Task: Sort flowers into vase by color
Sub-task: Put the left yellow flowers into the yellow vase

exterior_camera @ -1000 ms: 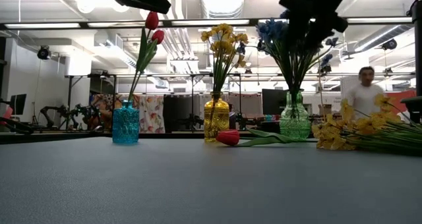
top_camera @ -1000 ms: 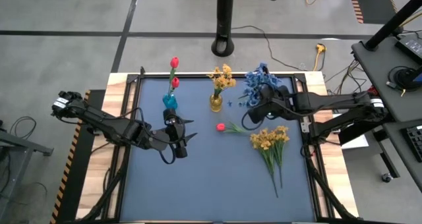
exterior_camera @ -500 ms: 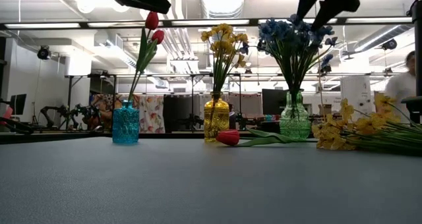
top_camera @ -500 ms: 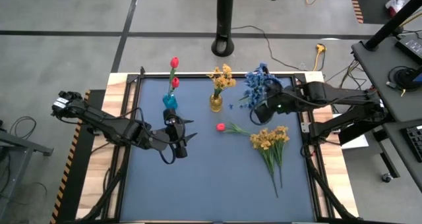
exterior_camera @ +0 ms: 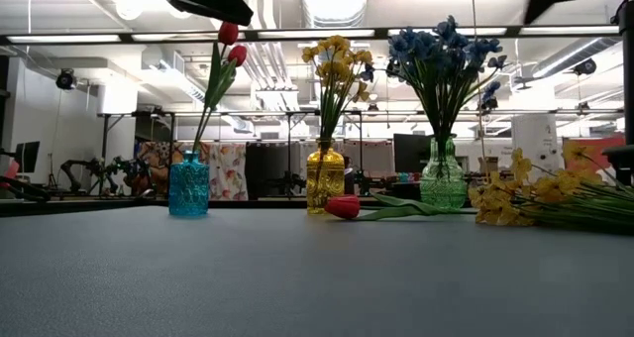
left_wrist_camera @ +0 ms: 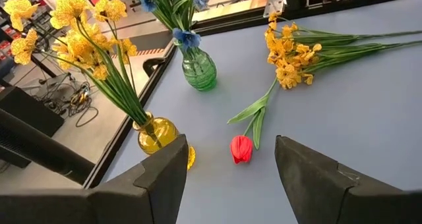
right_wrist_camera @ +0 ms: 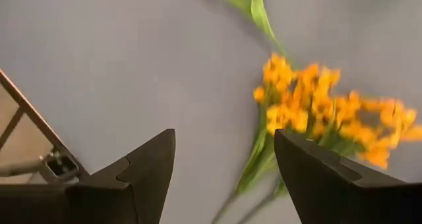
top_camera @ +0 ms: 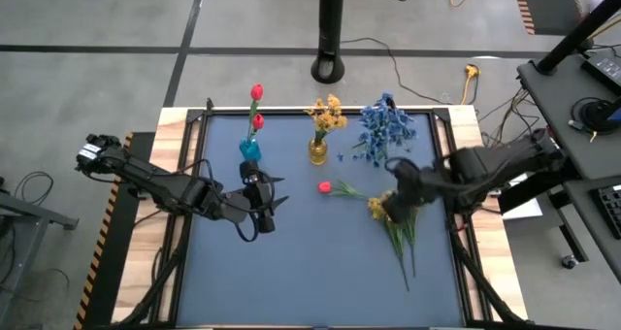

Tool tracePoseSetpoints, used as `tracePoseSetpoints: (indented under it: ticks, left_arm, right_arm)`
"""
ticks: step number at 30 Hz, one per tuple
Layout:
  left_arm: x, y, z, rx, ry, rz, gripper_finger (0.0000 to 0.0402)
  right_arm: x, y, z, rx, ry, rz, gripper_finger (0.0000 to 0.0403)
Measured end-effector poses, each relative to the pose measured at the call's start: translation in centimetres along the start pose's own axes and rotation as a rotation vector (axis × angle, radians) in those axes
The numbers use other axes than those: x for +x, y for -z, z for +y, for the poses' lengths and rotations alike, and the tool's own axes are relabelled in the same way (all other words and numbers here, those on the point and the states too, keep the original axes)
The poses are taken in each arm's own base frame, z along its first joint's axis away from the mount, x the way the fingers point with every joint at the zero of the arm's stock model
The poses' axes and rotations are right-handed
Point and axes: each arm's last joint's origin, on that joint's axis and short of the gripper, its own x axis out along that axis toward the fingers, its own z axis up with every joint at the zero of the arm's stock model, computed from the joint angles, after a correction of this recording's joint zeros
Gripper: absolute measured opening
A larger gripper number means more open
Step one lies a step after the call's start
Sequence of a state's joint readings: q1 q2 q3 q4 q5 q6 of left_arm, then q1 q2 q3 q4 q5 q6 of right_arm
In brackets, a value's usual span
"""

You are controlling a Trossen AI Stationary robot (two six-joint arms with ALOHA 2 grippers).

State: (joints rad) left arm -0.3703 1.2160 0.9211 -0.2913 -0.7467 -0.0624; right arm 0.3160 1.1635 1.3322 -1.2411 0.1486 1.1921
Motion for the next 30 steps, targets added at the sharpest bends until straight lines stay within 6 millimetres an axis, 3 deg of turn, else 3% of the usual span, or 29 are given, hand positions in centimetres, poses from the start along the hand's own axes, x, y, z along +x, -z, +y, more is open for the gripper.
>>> tracePoseSetpoints:
  ticks: [8, 19, 26, 30]
  left_arm:
    - [0.0, -0.1, 0.0, -0.006, 0.0, -0.006, 0.021]
    - [0.0, -0.1, 0.0, -0.018, 0.001, -0.009, 0.021]
    - [0.0, -0.1, 0.0, -0.02, 0.0, -0.008, 0.021]
    - [0.0, -0.1, 0.0, -0.024, -0.002, -0.008, 0.021]
  right_arm:
    - [5.7, 4.0, 1.2, 0.033, 0.205, 0.103, 0.0249]
    - [14.8, 6.3, 2.9, -0.059, 0.449, 0.256, 0.0249]
    - [17.8, 7.1, 1.4, -0.069, 0.548, 0.295, 0.0249]
    - [19.3, 7.2, 0.6, -0.046, 0.49, 0.28, 0.0245]
